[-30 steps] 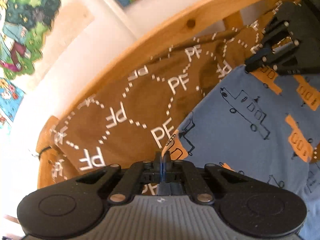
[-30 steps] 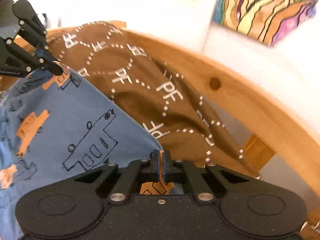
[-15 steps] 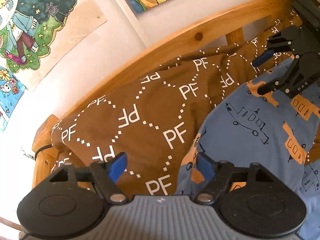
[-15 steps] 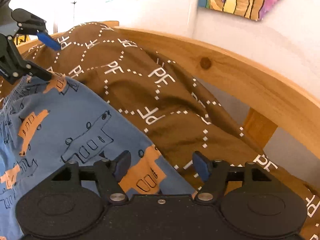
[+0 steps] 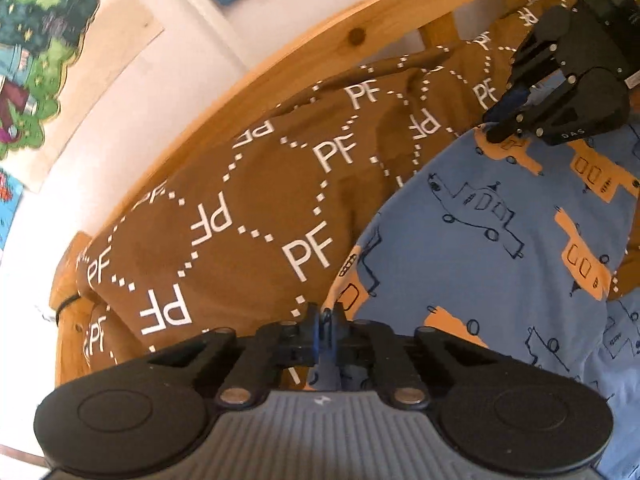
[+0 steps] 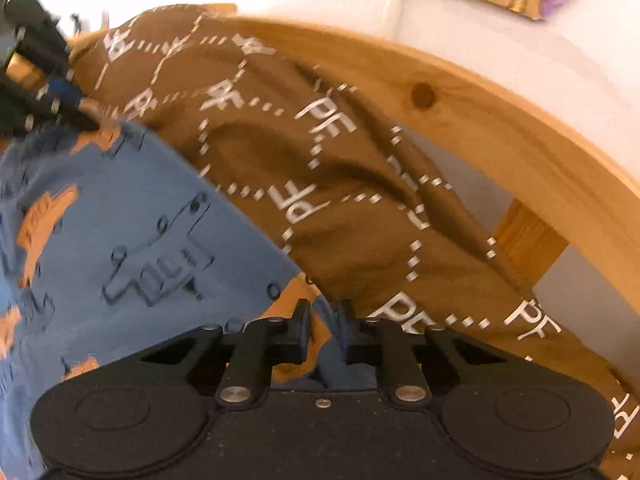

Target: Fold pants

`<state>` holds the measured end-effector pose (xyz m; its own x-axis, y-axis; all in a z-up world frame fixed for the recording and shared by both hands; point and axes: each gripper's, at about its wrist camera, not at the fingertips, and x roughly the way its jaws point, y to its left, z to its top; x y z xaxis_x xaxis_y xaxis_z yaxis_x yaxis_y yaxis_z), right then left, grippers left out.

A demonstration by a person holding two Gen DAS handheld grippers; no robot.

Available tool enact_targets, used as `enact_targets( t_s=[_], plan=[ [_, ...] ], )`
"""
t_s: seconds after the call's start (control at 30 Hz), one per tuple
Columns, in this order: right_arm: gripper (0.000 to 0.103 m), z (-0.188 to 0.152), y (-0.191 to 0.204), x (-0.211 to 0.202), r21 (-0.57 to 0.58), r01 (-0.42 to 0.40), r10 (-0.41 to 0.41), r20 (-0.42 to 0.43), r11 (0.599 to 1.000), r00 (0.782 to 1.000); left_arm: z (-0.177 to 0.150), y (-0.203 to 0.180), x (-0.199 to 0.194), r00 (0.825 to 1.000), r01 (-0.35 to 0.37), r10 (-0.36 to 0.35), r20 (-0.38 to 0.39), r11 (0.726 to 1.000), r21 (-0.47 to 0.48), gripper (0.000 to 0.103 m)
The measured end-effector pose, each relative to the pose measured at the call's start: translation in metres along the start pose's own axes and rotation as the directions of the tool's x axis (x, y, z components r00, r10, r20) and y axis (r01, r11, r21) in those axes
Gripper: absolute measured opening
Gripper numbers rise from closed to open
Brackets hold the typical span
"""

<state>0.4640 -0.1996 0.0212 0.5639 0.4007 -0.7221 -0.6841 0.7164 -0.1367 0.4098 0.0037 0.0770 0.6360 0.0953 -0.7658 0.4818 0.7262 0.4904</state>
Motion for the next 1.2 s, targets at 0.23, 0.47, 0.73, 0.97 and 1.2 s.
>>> enact_targets(
  t_s=[0.23,0.47,0.73,0.97,1.2],
  plan=[
    [0.002,-0.001,0.011,-0.015,-0.004,0.052,-0.052,0.024,0.999,0.998,-0.004,-0.006,-0.013,0.999,-0.028,0.028,0.028,1.0,-0.003,0.003],
    [0.002,-0.016,0.035,-0.069,-0.025,0.11,-0.107,0.115,0.994,0.988,-0.017,-0.012,-0.038,0.995,-0.054,0.052,0.09,0.998,0.027,0.002],
    [0.002,-0.051,0.088,-0.144,-0.017,0.203,-0.194,0.211,0.979,0.958,-0.054,-0.041,-0.089,0.961,-0.108,0.051,0.273,0.974,0.199,0.002],
    [0.002,-0.097,0.154,-0.188,-0.011,0.237,-0.231,0.195,0.971,0.953,-0.098,-0.085,-0.117,0.947,-0.142,0.032,0.318,0.934,0.329,0.002],
    [0.002,-0.14,0.223,-0.209,0.024,0.23,-0.231,0.153,0.973,0.961,-0.157,-0.127,-0.12,0.955,-0.145,0.003,0.298,0.879,0.454,0.002]
  ],
)
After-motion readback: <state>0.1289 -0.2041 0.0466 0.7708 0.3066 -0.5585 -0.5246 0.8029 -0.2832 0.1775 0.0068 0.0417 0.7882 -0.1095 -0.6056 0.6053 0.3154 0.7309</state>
